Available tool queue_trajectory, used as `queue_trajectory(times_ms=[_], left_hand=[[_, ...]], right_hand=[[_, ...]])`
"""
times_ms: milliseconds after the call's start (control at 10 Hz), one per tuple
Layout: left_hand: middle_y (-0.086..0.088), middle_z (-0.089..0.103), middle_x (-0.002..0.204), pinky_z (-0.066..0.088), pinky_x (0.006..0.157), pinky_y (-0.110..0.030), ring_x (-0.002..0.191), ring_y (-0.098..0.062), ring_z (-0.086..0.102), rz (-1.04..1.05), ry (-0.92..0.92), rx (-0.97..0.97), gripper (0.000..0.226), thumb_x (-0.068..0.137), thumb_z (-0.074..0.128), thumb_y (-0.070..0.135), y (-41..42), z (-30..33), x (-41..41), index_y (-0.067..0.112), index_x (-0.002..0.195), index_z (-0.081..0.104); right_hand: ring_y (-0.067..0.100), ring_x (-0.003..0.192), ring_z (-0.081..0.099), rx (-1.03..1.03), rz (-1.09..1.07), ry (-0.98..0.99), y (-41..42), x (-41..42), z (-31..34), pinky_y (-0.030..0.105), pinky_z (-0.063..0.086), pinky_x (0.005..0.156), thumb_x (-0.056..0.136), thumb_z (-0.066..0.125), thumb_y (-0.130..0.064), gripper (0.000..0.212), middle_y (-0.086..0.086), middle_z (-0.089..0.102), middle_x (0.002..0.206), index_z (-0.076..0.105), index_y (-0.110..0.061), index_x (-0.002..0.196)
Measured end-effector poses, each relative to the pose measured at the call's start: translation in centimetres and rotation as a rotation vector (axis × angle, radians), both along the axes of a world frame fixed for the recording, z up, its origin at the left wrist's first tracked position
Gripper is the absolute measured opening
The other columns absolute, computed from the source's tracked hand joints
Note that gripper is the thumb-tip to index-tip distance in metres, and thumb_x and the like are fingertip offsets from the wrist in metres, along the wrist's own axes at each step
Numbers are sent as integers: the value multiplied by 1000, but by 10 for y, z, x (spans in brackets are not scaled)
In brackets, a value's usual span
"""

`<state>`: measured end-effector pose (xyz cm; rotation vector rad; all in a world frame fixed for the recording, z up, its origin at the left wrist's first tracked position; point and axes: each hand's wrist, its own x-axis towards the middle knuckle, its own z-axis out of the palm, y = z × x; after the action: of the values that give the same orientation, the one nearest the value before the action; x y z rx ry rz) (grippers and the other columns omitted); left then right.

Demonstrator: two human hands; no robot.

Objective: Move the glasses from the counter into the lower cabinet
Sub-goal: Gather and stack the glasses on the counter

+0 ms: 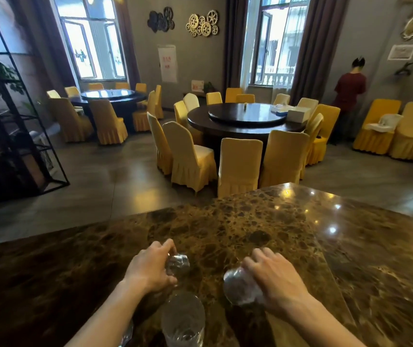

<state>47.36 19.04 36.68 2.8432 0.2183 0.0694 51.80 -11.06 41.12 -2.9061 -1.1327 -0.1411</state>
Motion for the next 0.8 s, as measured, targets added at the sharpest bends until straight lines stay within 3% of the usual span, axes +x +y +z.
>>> queue_trajectory(times_ms=[100,200,300,400,500,600,700,800], left_hand=[[15,58,99,51,72,-24,86,-5,62,183,-135,-393,66,64,90,50,1,2,5,42,109,42],[6,59,109,49,72,-26,98,-12,62,312,-180,-732,77,65,92,45,-5,6,18,32,119,38],[0,60,114,51,80,-30,105,-17,63,301,-216,-899,89,66,94,28,-15,10,28,33,130,34],[1,60,115,54,87,-33,103,-14,64,227,-174,-802,95,62,96,23,-26,13,32,30,138,39],[4,58,117,53,95,-35,109,-14,60,146,-107,-632,95,59,97,26,-34,12,34,29,137,42],[5,57,120,53,98,-38,113,-14,58,83,-57,-507,95,58,97,32,-37,7,34,31,134,40],[5,56,120,54,97,-39,112,-14,59,72,-28,-462,97,55,98,35,-37,-3,35,32,131,39],[6,56,119,54,96,-35,111,-13,58,78,-9,-440,99,52,99,38,-35,-9,34,32,129,38]], right_hand=[[3,102,56,609,-270,262,-23,-18,-11,22,49,85,61,90,-48,66,-20,54,113,51,-41,114],[1,102,57,1002,-428,509,-24,-33,-32,19,47,81,45,99,-42,88,-16,58,113,51,-39,118],[-4,99,60,1093,-420,534,-21,-42,-51,11,48,75,41,102,-31,86,-12,61,113,59,-35,115],[3,103,61,1056,-413,509,-20,-48,-65,18,48,83,40,102,-32,85,-9,63,110,61,-29,115],[16,100,64,1036,-407,461,-20,-55,-78,23,49,80,45,102,-17,78,-7,62,107,63,-24,112],[30,86,66,1058,-491,328,-9,-60,-88,36,49,71,32,98,9,79,2,65,96,68,-14,101],[36,81,65,1081,-506,268,-4,-60,-100,41,48,67,24,95,16,83,6,65,91,67,-15,96],[33,87,65,1077,-470,279,-10,-63,-107,36,48,71,30,100,6,88,2,63,98,62,-23,103]])
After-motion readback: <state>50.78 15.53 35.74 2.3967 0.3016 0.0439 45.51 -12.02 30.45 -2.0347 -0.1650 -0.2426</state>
